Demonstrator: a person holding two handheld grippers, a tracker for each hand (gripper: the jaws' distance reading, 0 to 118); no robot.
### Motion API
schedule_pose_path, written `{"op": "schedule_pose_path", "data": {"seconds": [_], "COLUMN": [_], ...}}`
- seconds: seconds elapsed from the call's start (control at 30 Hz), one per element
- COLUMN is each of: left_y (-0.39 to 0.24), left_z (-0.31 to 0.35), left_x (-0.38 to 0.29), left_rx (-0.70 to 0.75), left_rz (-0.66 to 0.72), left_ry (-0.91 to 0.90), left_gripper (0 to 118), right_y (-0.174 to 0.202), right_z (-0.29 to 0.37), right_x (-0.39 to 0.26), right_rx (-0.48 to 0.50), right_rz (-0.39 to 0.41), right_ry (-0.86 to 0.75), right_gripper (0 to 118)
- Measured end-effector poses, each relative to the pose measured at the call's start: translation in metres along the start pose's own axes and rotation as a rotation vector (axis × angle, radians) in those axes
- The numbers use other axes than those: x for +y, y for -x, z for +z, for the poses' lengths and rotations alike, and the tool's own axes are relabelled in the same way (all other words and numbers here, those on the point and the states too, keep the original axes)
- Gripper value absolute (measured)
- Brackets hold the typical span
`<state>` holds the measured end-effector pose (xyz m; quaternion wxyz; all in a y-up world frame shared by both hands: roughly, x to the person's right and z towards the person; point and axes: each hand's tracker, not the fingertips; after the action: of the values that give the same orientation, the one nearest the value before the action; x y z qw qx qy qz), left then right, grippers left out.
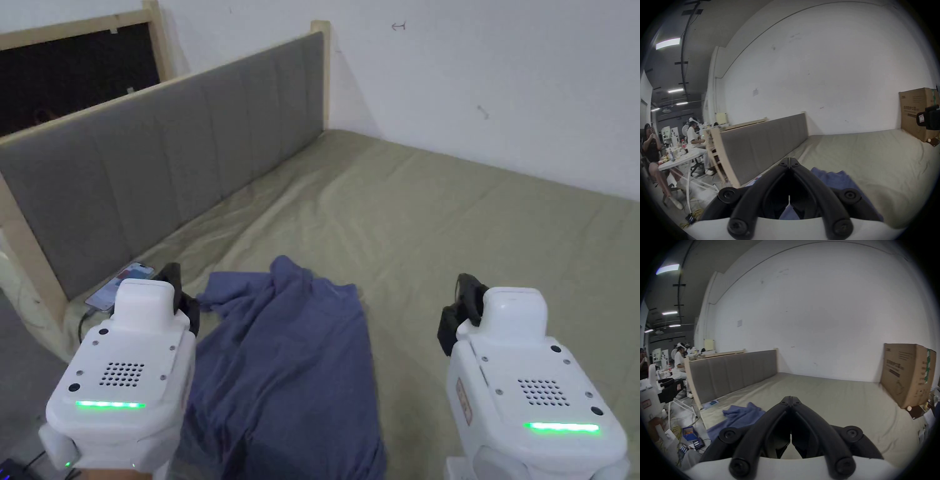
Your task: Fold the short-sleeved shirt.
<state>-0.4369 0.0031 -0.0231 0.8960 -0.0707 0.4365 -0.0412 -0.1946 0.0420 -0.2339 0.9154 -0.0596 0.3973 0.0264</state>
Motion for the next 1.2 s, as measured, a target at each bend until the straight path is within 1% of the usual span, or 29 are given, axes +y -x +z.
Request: {"op": "schedule_pose_path", "data": {"seconds": [0.13, 0.27, 0.37, 0.43, 0.5, 0.53, 0.57, 0.6, 0.63, 0.67, 0.7, 0.73, 0.83, 1.0, 1.07, 1.13, 1.2], "left_y": [0.024, 0.034, 0.033, 0.029, 0.022, 0.017, 0.011, 0.005, -0.002, -0.009, -0.016, -0.023, -0.050, -0.097, -0.112, -0.126, -0.139], "left_z": [0.004, 0.002, -0.005, -0.013, -0.028, -0.036, -0.045, -0.055, -0.066, -0.077, -0.088, -0.099, -0.126, -0.165, -0.176, -0.184, -0.190], "left_x": [-0.006, -0.009, -0.009, -0.009, -0.008, -0.008, -0.010, -0.010, -0.013, -0.016, -0.020, -0.025, -0.045, -0.089, -0.105, -0.122, -0.136], "left_rx": [0.039, 0.050, 0.044, 0.015, -0.023, -0.045, -0.051, -0.077, -0.105, -0.133, -0.170, -0.202, -0.262, -0.305, -0.331, -0.326, -0.331], "left_rz": [0.027, 0.044, 0.063, 0.099, 0.126, 0.134, 0.138, 0.135, 0.145, 0.153, 0.162, 0.179, 0.180, 0.079, 0.053, 0.032, -0.008], "left_ry": [0.032, 0.058, 0.076, 0.108, 0.176, 0.203, 0.234, 0.292, 0.338, 0.388, 0.440, 0.481, 0.579, 0.738, 0.794, 0.850, 0.893], "left_gripper": [0, 0, 0, 0, 0, 2, 12, 29, 55, 88, 102, 107, 107, 107, 107, 107, 104], "right_y": [0.020, 0.028, 0.026, 0.022, 0.008, 0.003, -0.001, -0.010, -0.016, -0.022, -0.029, -0.035, -0.054, -0.078, -0.087, -0.094, -0.102], "right_z": [-0.004, -0.002, -0.001, 0.002, -0.003, -0.001, 0.000, -0.004, -0.004, -0.004, -0.004, -0.008, -0.011, -0.015, -0.015, -0.013, -0.013], "right_x": [-0.003, -0.005, -0.005, -0.005, -0.010, -0.010, -0.011, -0.014, -0.016, -0.017, -0.018, -0.021, -0.027, -0.037, -0.042, -0.047, -0.052], "right_rx": [0.048, 0.068, 0.069, 0.063, 0.047, 0.036, 0.025, 0.011, -0.003, -0.019, -0.035, -0.047, -0.091, -0.151, -0.172, -0.192, -0.208], "right_rz": [0.008, 0.018, 0.020, 0.020, 0.026, 0.031, 0.035, 0.039, 0.042, 0.043, 0.043, 0.041, 0.036, 0.041, 0.048, 0.047, 0.043], "right_ry": [0.006, 0.012, 0.014, 0.019, 0.022, 0.022, 0.023, 0.026, 0.029, 0.033, 0.039, 0.045, 0.065, 0.105, 0.121, 0.139, 0.159], "right_gripper": [0, 0, 0, 0, 0, 0, 0, 0, 0, 0, 0, 0, 0, 0, 0, 0, 0]}}
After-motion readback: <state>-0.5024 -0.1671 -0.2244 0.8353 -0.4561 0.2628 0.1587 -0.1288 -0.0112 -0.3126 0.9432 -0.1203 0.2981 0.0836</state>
